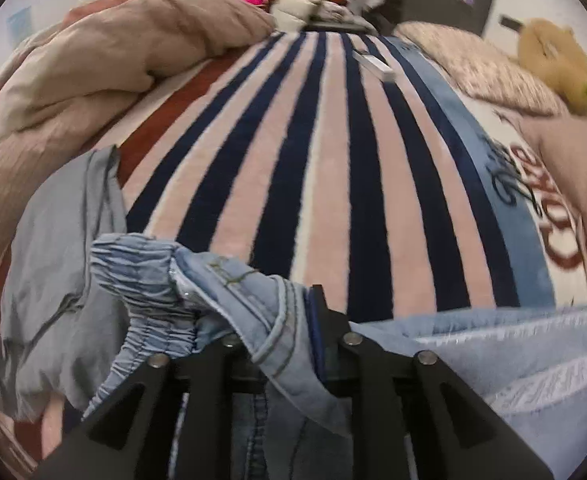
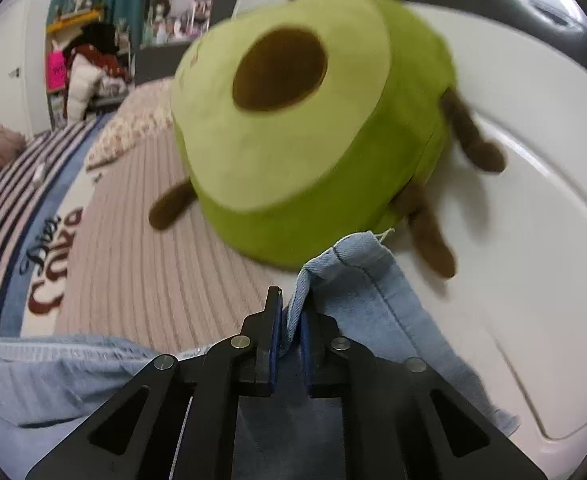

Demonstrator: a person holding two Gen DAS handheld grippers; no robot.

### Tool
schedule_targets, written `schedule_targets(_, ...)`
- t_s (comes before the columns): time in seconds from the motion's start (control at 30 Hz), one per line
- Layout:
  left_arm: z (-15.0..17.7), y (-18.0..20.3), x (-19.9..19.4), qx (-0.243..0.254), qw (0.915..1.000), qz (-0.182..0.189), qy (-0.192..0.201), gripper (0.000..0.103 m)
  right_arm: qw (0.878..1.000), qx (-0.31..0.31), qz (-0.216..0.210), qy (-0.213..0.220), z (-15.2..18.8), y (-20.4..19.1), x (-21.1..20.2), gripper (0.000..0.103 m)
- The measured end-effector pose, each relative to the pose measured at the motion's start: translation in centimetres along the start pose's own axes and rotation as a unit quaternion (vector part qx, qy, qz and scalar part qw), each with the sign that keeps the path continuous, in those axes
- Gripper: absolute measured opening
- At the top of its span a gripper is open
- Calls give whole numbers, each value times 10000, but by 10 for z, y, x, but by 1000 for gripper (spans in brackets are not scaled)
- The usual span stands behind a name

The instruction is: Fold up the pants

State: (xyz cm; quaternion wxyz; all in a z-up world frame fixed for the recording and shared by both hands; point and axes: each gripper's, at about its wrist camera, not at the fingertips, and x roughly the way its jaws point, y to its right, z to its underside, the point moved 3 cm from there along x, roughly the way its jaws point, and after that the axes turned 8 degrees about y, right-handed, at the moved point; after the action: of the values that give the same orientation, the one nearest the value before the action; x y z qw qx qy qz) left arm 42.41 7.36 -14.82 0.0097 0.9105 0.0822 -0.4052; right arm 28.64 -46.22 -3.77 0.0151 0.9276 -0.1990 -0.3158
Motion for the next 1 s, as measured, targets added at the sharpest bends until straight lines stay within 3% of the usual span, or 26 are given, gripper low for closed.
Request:
schedule_targets(0.03, 0, 0, -5, -15, 9998, 182, 45, 35, 10000, 1, -68, -31, 2, 0, 0, 20)
schedule_targets(0.07, 0, -1, -10, -95, 9990, 418, 91, 60, 9999, 13, -151, -34, 4, 1, -1, 37)
schedule_targets(0.1, -2, -4, -17, -248, 9971, 705, 152, 78, 9997, 47, -227, 2, 7, 4, -5, 54)
schedule_targets(0.13, -5, -7, -25, -424, 9943, 949, 228, 82, 9996, 102, -247, 63, 8, 7, -9, 57)
schedule_targets(0.27, -15, -14, -52, -605, 9901, 1200, 403, 84, 9982, 206, -444, 339, 8, 12, -40, 57)
schedule_targets(0.4, -24, -17, -73, -564, 9882, 1242, 691, 84, 9935, 124, -930, 648, 4, -3, -84, 57)
schedule_targets(0.47, -28, -25, -75, -742, 9858, 1338, 693, 88, 9899, -21, -1230, 710, 5, -20, -103, 57)
schedule_targets(0.57, -27, -46, -70, -1382, 9745, 1723, 401, 89, 9838, -227, -1666, 629, 11, -47, -122, 57)
schedule_targets(0.63, -25, -50, -73, -1285, 9775, 1655, 250, 89, 9786, -350, -1967, 499, 17, -66, -130, 57)
schedule_targets(0.73, -21, -46, -87, -910, 9829, 1536, 457, 89, 9710, -601, -2286, 369, 30, -94, -135, 57)
schedule_targets(0.83, -11, -31, -95, -589, 9822, 1744, 378, 89, 9651, -888, -2457, 194, 46, -120, -131, 56)
schedule_targets(0.87, -6, -20, -97, -417, 9814, 1847, 312, 89, 9628, -971, -2518, 122, 50, -129, -127, 51)
schedule_targets(0.9, -1, -11, -96, -256, 9801, 1951, 245, 89, 9608, -1044, -2568, 53, 56, -137, -123, 36)
schedule_targets(0.97, 8, 10, -93, 56, 9765, 2154, 114, 89, 9578, -1187, -2613, -157, 65, -152, -111, 18)
schedule_targets(1.0, 16, 23, -91, 279, 9738, 2258, 23, 89, 9562, -1257, -2630, -265, 70, -161, -103, 16)
